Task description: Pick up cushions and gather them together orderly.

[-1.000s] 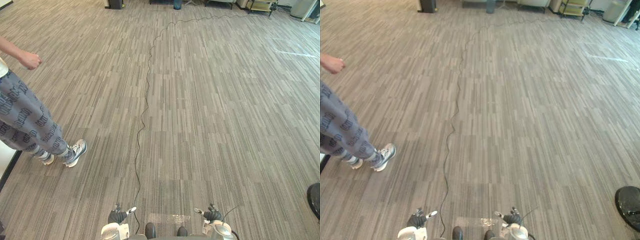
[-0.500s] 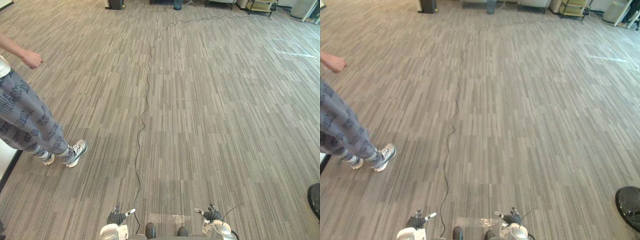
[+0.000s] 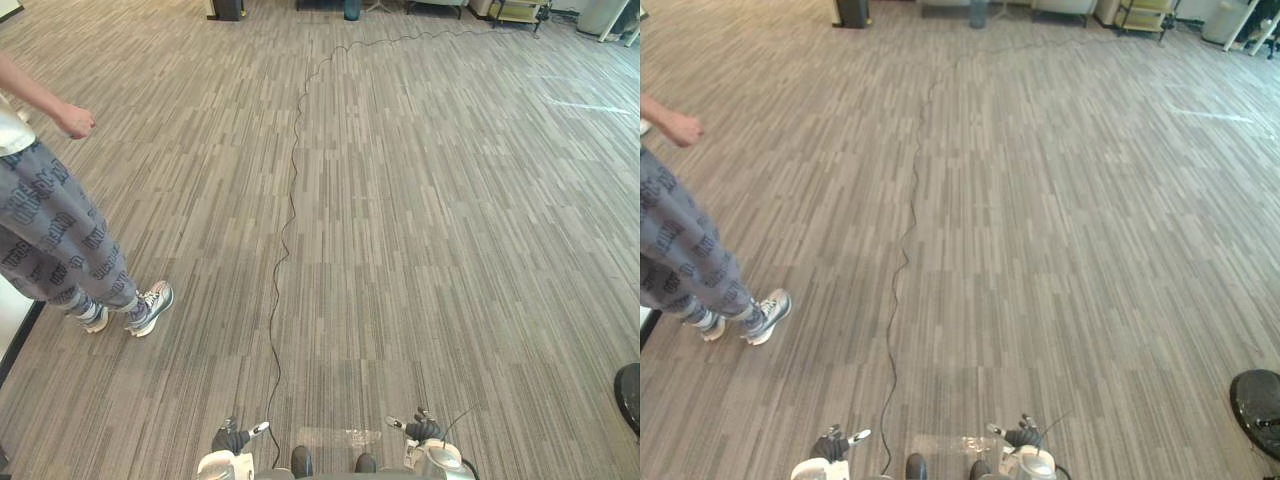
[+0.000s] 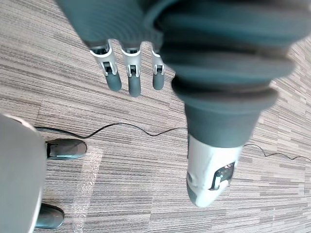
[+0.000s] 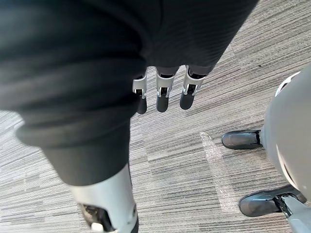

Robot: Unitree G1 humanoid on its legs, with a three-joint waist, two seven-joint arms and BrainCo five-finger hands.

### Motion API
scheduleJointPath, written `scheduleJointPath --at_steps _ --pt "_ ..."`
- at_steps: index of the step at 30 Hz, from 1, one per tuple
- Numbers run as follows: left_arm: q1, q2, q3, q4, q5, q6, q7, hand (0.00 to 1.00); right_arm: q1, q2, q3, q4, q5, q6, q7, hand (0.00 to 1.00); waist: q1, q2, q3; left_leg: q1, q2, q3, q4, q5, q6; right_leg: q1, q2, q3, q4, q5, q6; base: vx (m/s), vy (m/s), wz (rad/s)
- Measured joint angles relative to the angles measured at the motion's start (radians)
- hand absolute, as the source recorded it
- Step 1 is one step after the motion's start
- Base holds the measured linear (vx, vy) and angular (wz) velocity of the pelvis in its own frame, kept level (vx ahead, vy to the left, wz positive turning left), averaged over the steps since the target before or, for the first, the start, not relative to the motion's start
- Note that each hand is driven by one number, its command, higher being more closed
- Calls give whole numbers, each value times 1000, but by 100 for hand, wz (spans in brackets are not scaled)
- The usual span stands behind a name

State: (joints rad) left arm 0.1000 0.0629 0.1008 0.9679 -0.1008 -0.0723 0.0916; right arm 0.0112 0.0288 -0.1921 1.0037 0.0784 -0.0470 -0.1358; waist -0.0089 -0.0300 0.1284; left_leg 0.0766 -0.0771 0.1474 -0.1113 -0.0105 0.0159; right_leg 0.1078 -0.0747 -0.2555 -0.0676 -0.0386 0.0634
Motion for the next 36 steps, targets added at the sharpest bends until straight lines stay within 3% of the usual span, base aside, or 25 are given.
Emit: scheduleJointPath --at_steps 5,9,11,13,15,16,17,18,19,20,21,22,23,25,26,27,28,29,30,31,32,33,34,35,36 --pt "-1 2 0 -3 0 0 -8 0 -2 -5 0 -7 1 -1 0 0 0 2 20 -8 0 2 0 -17 8 -4 0 0 3 -12 -1 0 0 0" --pt "-1 3 2 -10 -10 2 -8 0 -2 -14 -4 -10 5 -3 0 0 0 0 26 -40 2 6 13 -47 8 -65 -7 -2 72 -67 -1 102 -6 3" --pt "-5 4 35 -26 -15 8 -9 0 -3 -15 -4 -13 9 -3 0 0 2 -13 40 -114 8 8 176 -128 5 -75 -19 -7 104 -92 -3 243 13 12" --pt "-3 0 61 -44 -22 13 -9 0 5 -21 -8 -19 10 -3 0 0 9 -9 49 -210 53 76 449 -221 -22 -46 -11 -14 115 -101 -7 255 -12 17" --pt "6 -14 91 -88 -29 13 -10 0 39 -20 -14 -77 11 -3 -2 0 18 6 71 -280 130 142 740 -240 -18 25 8 -27 117 -101 -10 250 -9 15" --pt "16 -27 118 -133 -38 10 -10 0 40 -5 -18 -110 11 -3 -2 0 32 -3 93 -360 194 178 954 -250 -24 72 8 -29 120 -132 -48 267 68 -13" --pt "13 -29 115 -154 -43 5 -11 0 35 -8 -19 -127 11 -4 -5 0 49 0 94 -436 228 164 987 -321 -33 85 1 -2 121 -196 -39 310 120 -21" --pt "-1 -35 110 -159 -54 -3 -13 0 17 -21 -22 -122 11 -3 -7 0 50 21 105 -510 258 129 944 -330 -51 87 2 3 122 -219 -12 276 155 -23" --pt "-7 -37 109 -161 -60 -3 -13 0 7 -27 -22 -120 11 -1 -8 0 51 26 108 -532 264 114 883 -323 -53 85 -3 9 127 -229 -13 268 224 -25" --pt "-8 -37 110 -166 -62 -6 -15 0 -1 -27 -21 -120 11 0 -10 0 65 23 112 -550 257 106 737 -222 -60 92 -42 24 142 -265 13 451 309 -22" --pt "-13 -29 109 -170 -60 -8 -11 0 2 -22 -15 -115 11 4 -13 0 68 -10 112 -501 207 156 682 -209 -40 100 -86 43 142 -273 22 486 284 -19" --pt "-14 -28 108 -170 -60 -8 -9 0 -8 -20 -2 -116 11 4 -10 0 64 -12 114 -495 205 165 674 -205 -34 95 -82 56 138 -252 13 602 223 -37" --pt "-12 -30 121 -174 -80 -11 -9 0 -23 -4 3 -115 10 2 -10 0 86 -20 114 -497 228 174 732 -215 -20 89 -80 72 130 -163 -1 409 126 -46" --pt "-13 -30 167 -186 -88 -20 -14 0 -22 27 -9 -114 9 1 -10 0 117 -34 108 -544 246 177 878 -232 -9 98 -89 140 179 -117 25 395 188 -62" --pt "-12 -32 163 -183 -86 -20 -13 0 -13 26 -12 -114 8 1 -10 0 113 -39 94 -533 238 164 843 -235 -10 93 -93 142 196 -124 35 369 261 -68" --pt "3 -36 134 -158 -77 -16 -9 0 12 19 -4 -113 6 -4 -6 0 115 -34 68 -452 218 176 694 -295 -2 22 -107 159 384 -147 75 242 164 -30" --pt "-2 -18 123 -148 -75 -13 -10 0 18 23 4 -111 3 -1 2 0 107 -56 70 -410 192 191 670 -314 5 -38 -146 178 536 -136 112 397 181 -38" --pt "-8 2 104 -137 -75 -6 -9 0 24 22 5 -109 1 3 5 0 95 -65 81 -346 175 199 634 -339 11 -155 -174 207 789 -38 180 473 65 -10" --pt "-7 8 96 -120 -74 3 -6 0 25 20 6 -110 1 6 8 0 83 -52 99 -263 175 200 596 -352 9 -236 -174 197 973 -64 147 407 45 -17" --pt "-3 7 95 -116 -74 5 -6 0 26 19 6 -126 1 7 9 0 75 -42 105 -220 175 204 572 -358 12 -267 -176 177 1022 -88 117 548 56 -5" --pt "12 2 85 -111 -74 9 -6 0 21 8 12 -136 0 -2 9 0 46 -28 113 -111 178 211 493 -352 -2 -324 -175 91 1061 -152 56 402 38 -3" --pt "12 0 74 -110 -74 10 -7 0 15 4 19 -139 0 -5 9 0 44 -21 116 -43 183 222 439 -348 -9 -370 -165 23 1035 -189 30 629 45 -2" --pt "4 1 69 -103 -73 11 -10 0 1 -7 35 -140 -1 -6 10 0 42 -10 122 19 199 228 396 -344 -15 -427 -142 -67 943 -222 -19 442 18 -4" --pt "-3 2 62 -98 -73 11 -10 0 -5 -12 41 -141 -1 -8 11 0 40 -7 124 38 206 228 384 -343 -18 -453 -130 -103 890 -227 -29 684 -26 16" --pt "-25 3 57 -88 -68 11 -10 0 -20 -23 49 -140 0 -12 10 0 31 -5 126 75 214 225 347 -339 -26 -523 -100 -169 723 -202 -47 582 -49 31"
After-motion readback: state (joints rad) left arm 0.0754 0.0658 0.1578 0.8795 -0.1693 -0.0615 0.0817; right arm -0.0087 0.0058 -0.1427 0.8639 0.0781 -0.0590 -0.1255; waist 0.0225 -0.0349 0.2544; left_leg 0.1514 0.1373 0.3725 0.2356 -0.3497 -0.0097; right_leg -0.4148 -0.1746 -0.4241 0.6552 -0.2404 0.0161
